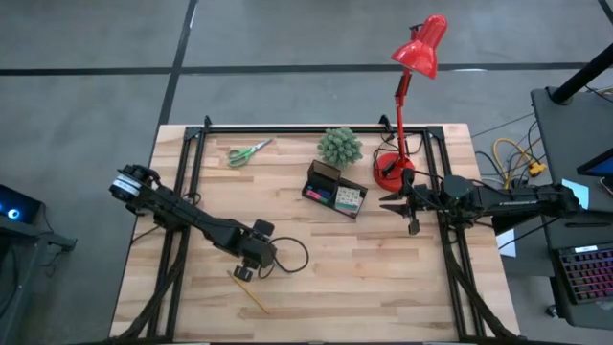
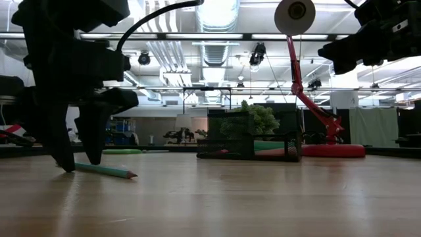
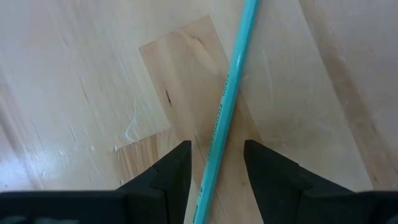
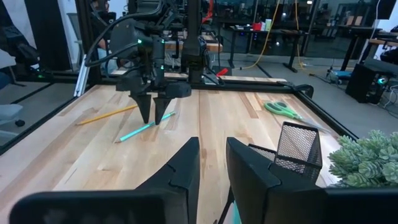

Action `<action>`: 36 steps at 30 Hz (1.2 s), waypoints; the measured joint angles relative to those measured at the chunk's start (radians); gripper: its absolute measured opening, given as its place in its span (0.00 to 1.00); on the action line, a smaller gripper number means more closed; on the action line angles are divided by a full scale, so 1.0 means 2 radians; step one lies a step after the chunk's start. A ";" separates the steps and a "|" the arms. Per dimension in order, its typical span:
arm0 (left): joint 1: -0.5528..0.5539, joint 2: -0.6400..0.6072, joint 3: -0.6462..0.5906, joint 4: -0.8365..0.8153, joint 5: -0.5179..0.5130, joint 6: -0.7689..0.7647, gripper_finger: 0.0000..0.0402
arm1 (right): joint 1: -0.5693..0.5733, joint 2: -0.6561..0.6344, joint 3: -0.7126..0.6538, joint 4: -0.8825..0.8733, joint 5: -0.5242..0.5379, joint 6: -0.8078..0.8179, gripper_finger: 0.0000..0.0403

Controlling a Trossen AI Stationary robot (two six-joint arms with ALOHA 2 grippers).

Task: Pick and place office supplies into organizer
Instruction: Put the light blue pencil into the black desk organizer

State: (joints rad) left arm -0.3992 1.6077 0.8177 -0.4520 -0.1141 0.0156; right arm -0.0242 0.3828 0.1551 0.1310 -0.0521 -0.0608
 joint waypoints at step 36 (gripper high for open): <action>0.031 0.001 -0.001 0.000 0.068 -0.001 0.21 | 0.000 0.000 0.000 0.000 0.000 0.000 0.19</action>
State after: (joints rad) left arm -0.3364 1.6093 0.8151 -0.4516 0.0212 0.0127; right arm -0.0242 0.3831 0.1551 0.1310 -0.0521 -0.0612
